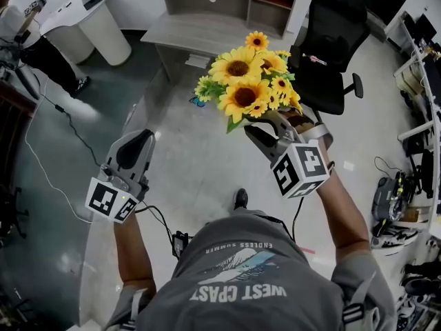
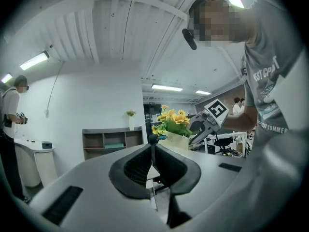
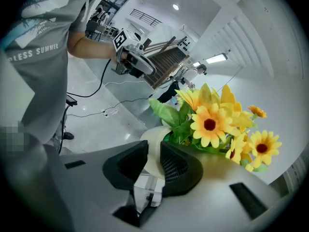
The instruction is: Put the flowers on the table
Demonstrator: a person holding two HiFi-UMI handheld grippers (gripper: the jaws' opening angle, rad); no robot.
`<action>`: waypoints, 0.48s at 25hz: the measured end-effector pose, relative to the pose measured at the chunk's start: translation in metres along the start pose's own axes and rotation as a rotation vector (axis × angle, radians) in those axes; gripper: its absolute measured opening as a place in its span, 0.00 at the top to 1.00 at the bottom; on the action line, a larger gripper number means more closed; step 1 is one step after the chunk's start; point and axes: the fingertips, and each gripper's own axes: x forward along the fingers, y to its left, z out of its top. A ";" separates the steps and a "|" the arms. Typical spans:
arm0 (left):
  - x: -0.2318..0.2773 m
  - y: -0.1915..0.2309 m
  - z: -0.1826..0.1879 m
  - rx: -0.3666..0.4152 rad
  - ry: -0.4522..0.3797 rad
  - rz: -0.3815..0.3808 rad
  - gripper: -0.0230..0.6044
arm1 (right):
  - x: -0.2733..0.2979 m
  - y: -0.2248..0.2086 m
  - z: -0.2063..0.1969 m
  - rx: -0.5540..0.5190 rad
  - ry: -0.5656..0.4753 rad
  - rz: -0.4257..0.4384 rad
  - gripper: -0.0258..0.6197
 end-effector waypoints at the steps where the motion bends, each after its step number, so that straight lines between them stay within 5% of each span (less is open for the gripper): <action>1: -0.001 -0.004 0.002 0.004 0.000 0.008 0.90 | -0.002 0.000 0.000 -0.007 -0.007 0.001 0.80; 12: -0.014 -0.022 0.007 0.047 0.004 0.100 0.90 | -0.003 -0.002 -0.002 -0.069 -0.079 0.003 0.80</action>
